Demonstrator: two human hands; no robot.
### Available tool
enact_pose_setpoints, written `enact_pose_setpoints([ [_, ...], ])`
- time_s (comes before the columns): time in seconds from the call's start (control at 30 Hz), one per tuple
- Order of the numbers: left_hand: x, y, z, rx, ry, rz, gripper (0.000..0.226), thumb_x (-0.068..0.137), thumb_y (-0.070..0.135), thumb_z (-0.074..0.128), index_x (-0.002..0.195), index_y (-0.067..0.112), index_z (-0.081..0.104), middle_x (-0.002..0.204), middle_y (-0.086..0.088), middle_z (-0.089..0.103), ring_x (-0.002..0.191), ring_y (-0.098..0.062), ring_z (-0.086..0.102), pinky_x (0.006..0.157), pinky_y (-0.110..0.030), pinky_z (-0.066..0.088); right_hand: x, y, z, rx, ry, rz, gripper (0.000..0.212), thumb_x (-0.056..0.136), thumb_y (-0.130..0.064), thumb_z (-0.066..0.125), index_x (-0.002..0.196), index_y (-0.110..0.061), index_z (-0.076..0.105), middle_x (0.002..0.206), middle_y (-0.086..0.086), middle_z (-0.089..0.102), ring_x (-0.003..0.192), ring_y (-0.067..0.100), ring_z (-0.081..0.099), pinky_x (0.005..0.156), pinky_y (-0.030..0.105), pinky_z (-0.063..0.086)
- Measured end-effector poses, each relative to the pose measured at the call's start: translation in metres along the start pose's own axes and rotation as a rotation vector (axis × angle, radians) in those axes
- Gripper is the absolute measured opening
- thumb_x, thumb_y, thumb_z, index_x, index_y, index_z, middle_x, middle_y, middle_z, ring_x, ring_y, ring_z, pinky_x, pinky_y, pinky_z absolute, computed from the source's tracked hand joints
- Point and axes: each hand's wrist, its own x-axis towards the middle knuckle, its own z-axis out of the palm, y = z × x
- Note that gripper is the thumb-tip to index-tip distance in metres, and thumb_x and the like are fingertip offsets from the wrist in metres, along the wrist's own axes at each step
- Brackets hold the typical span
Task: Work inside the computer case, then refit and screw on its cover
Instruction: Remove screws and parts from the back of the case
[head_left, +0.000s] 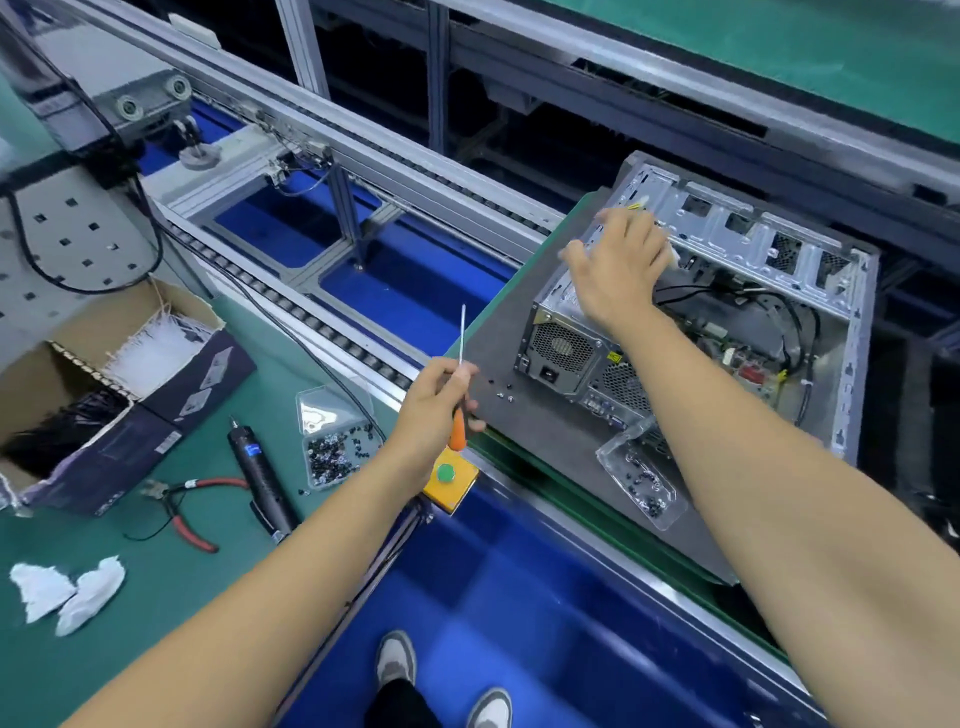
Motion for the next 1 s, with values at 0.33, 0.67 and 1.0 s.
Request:
enact_pose_setpoints([
  [0.33, 0.060, 0.037, 0.001, -0.158, -0.102, 0.278, 0.016, 0.104, 0.025, 0.058, 0.118, 0.020, 0.064, 0.091, 0.008, 0.074, 0.081, 0.000, 0.067, 0.068, -0.011, 0.048, -0.080, -0.056, 0.026, 0.203, -0.472, -0.199, 0.025, 0.097, -0.032, 0.051, 0.118, -0.020, 0.042, 0.090, 0.003, 0.065, 0.081, 0.034, 0.059, 0.068, 0.043, 0.045],
  [0.67, 0.095, -0.064, -0.009, 0.976, -0.080, 0.546, 0.034, 0.080, 0.048, 0.080, 0.106, 0.030, 0.067, 0.101, 0.005, 0.041, 0.097, -0.016, 0.033, 0.083, -0.034, 0.031, -0.129, 0.002, 0.049, 0.198, -0.327, 0.028, 0.013, 0.086, -0.038, 0.044, 0.090, -0.029, 0.035, 0.069, 0.000, 0.056, 0.070, 0.035, 0.051, 0.067, 0.047, 0.048],
  [1.0, 0.107, -0.065, 0.000, 0.976, -0.057, 0.668, 0.017, 0.081, 0.041, 0.081, 0.087, 0.025, 0.079, 0.093, 0.003, 0.055, 0.092, -0.020, 0.042, 0.074, -0.031, 0.029, -0.148, 0.018, 0.072, 0.215, -0.276, 0.138, 0.022, 0.079, -0.049, 0.037, 0.086, -0.028, 0.036, 0.059, -0.010, 0.051, 0.056, 0.019, 0.040, 0.053, 0.035, 0.032],
])
